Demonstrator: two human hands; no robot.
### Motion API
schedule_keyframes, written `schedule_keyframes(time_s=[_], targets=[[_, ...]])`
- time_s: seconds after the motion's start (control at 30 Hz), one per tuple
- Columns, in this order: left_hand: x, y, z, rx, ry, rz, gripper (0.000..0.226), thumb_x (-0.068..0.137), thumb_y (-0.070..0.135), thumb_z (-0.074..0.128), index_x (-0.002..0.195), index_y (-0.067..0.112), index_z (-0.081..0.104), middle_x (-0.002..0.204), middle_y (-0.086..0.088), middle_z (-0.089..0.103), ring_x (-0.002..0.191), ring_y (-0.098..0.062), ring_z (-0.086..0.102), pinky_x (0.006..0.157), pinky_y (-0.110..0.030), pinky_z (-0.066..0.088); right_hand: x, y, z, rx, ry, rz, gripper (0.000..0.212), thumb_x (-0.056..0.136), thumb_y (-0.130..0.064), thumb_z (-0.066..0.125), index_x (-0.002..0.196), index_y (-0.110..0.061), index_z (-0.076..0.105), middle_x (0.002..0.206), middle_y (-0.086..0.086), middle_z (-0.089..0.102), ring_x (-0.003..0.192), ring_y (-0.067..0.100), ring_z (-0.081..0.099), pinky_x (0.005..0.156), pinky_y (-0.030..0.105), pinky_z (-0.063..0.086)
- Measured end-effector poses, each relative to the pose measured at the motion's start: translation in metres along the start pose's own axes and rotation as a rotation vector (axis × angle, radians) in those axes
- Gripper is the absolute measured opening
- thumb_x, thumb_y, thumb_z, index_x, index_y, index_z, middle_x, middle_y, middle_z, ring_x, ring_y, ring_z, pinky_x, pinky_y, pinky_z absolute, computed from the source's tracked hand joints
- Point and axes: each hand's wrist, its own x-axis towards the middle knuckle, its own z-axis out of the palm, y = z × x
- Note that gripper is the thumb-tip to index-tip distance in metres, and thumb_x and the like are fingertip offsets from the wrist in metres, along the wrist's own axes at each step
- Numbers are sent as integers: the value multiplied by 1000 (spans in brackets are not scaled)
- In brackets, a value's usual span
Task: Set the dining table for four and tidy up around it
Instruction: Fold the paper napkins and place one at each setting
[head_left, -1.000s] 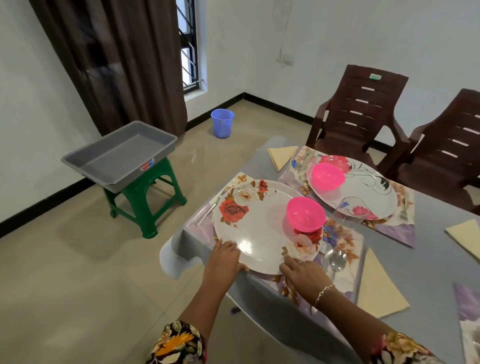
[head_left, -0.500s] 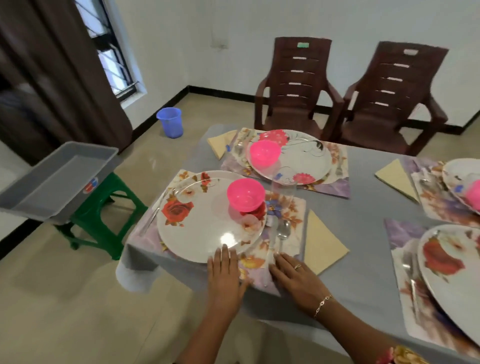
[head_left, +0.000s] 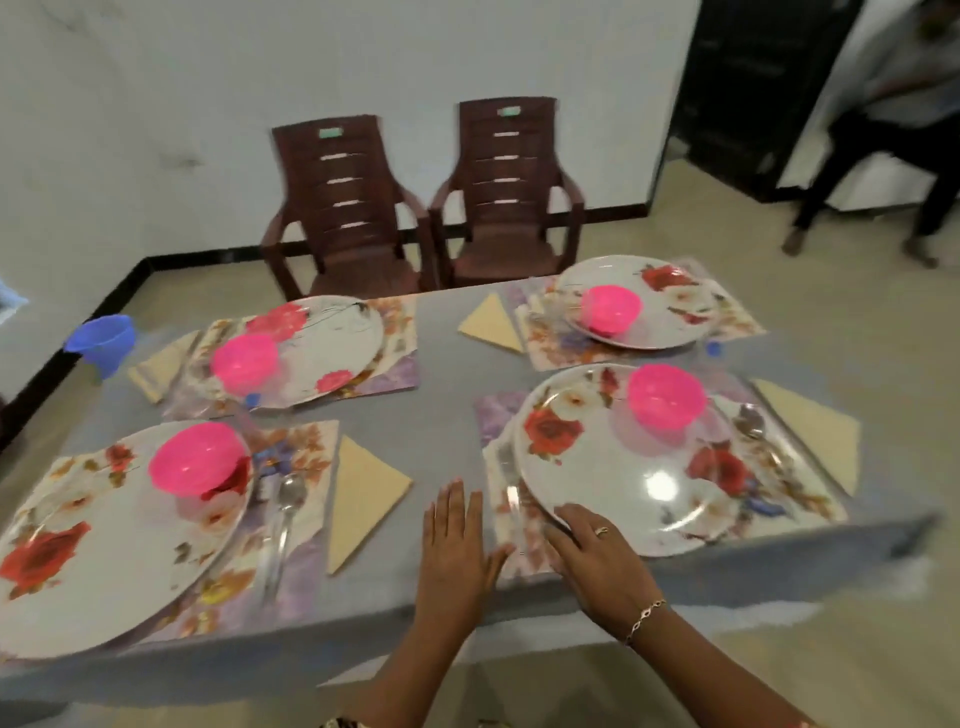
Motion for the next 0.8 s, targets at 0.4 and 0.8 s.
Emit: schedule_keyframes(time_s=[0.4,0.8], targets=[[82,213,50,-145,-61,373,56,96,48,22,108,14,66,110,-9,67,97,-27,67,84,-42,54,-118,165,-96,-186,24,595,53,44,-14,90,93,-17,69,94,6,70,79,21,69,61,26,55],[213,369,104,-256,-148,478,31,77,43,41,77,27,68,94,2,69,81,-14,68,66,-30,54,-144,362,-114,-299,65,629,51,49,-20,88,93,-16,63,93,10,67,72,25,68,54,28,55]])
